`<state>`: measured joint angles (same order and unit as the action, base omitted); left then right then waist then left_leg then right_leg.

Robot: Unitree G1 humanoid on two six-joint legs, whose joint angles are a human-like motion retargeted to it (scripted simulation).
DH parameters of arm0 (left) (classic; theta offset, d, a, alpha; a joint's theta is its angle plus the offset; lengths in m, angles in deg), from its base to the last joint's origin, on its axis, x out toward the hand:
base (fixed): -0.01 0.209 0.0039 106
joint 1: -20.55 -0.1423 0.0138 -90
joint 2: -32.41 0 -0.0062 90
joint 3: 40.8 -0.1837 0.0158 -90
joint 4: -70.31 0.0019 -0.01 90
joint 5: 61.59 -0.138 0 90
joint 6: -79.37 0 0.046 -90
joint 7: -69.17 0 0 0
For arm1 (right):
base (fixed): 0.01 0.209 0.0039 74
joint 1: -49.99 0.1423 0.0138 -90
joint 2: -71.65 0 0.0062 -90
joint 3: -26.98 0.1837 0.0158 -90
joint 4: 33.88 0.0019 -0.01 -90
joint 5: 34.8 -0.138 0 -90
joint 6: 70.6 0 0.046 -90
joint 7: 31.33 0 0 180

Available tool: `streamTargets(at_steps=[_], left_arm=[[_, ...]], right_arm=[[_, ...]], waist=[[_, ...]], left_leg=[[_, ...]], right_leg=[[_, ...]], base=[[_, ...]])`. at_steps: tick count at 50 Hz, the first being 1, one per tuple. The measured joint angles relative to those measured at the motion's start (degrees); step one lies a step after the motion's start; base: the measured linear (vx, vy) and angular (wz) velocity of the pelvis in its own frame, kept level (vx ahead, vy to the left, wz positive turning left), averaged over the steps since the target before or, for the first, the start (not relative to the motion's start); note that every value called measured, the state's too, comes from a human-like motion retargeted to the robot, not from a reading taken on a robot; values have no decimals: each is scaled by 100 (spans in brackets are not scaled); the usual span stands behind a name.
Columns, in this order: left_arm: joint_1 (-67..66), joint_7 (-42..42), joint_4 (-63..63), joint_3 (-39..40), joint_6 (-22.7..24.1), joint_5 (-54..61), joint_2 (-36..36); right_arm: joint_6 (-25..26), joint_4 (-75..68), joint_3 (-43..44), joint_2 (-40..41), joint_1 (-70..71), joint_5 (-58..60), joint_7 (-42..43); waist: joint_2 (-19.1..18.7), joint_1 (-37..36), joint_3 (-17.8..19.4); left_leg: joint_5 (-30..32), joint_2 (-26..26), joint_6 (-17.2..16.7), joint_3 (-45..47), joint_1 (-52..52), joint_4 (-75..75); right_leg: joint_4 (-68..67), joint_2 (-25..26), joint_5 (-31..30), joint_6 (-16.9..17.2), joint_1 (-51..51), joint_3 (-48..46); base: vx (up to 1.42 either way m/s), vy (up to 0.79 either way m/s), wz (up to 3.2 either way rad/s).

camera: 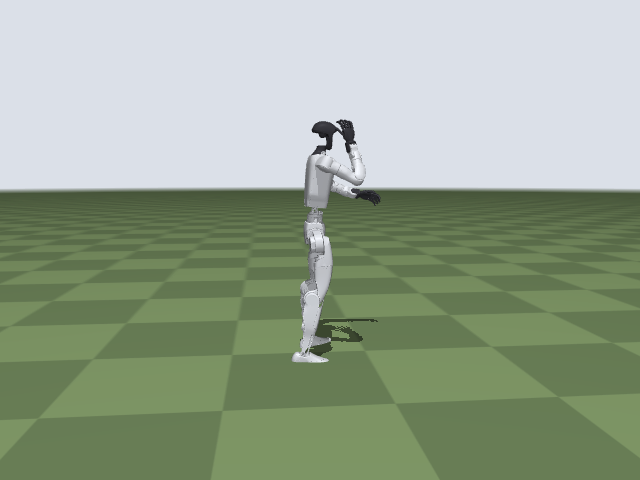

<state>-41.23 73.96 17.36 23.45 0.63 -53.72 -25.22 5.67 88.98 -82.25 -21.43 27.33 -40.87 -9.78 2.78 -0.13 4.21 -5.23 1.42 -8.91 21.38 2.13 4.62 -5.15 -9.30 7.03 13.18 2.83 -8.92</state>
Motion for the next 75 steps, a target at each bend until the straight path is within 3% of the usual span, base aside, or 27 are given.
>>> streamTargets(at_steps=[5, 13, 26, 36, 46, 52, 58, 63, 75], left_arm=[[-1598, -363, 640, 780, -256, 664, -1153], [-3366, -83, 2116, 1328, -438, 610, -2379], [-5129, -201, 2324, 1813, -328, 1328, -2939], [-4967, 241, 2298, 2631, -38, 2168, -3047], [-4699, 238, 1758, 2559, 42, 2324, -2850], [-4435, 414, 1407, 2578, 30, 2091, -2705], [-3998, 712, 975, 2558, 23, 1727, -2640], [-3602, 778, 126, 2326, 144, 1371, -2585], [-2090, 461, -3244, 1601, 604, 1302, -2457]], right_arm=[[80, -73, 57, 82, 38, -26, 6], [65, -377, 118, 92, 166, 70, 165], [-166, -457, 324, -105, 45, 63, 494], [-304, -386, 394, -324, 103, 321, 793], [-368, -257, 433, -261, -75, 205, 759], [-299, -146, 425, -306, -175, 302, 765], [-157, -153, 516, -278, -206, 488, 923], [-112, -172, 599, -297, -335, 534, 900], [33, -64, 666, -367, -851, 421, 425]], waist=[[51, -32, 14], [239, -202, -1], [523, -769, 13], [555, -1030, 175], [429, -1079, 289], [552, -1141, 364], [746, -1188, 430], [769, -1161, 361], [563, -661, -1]], left_leg=[[-58, -3, 9, 188, 16, -13], [-184, -22, 80, 454, 29, -75], [-315, -92, 112, 404, -12, -197], [-372, -55, 106, -93, 39, -274], [-411, -384, 81, -377, 93, -337], [-465, -373, 27, -316, 141, -356], [-538, -232, 3, -180, 201, -380], [-576, -258, -20, -27, 207, -412], [-676, -327, 11, 284, 357, -494]], right_leg=[[-13, 1, -8, 34, -86, 218], [-37, 17, -29, 173, -201, 518], [-116, 75, 19, 182, -216, 492], [-879, -43, -99, 76, -318, 140], [-2159, 32, -461, -157, -951, -100], [-1355, -193, -267, -186, -924, -751], [-141, -260, -447, 130, -720, -1105], [186, -210, -651, 182, -669, -1186], [-20, -241, -868, 182, -706, -1210]], base=[[2, 2, -36], [4, 2, -33], [2, 1, 1], [3, 9, 44], [1, 4, 21], [0, 0, 0], [1, -2, -7], [4, -6, -26], [7, -7, -23]])
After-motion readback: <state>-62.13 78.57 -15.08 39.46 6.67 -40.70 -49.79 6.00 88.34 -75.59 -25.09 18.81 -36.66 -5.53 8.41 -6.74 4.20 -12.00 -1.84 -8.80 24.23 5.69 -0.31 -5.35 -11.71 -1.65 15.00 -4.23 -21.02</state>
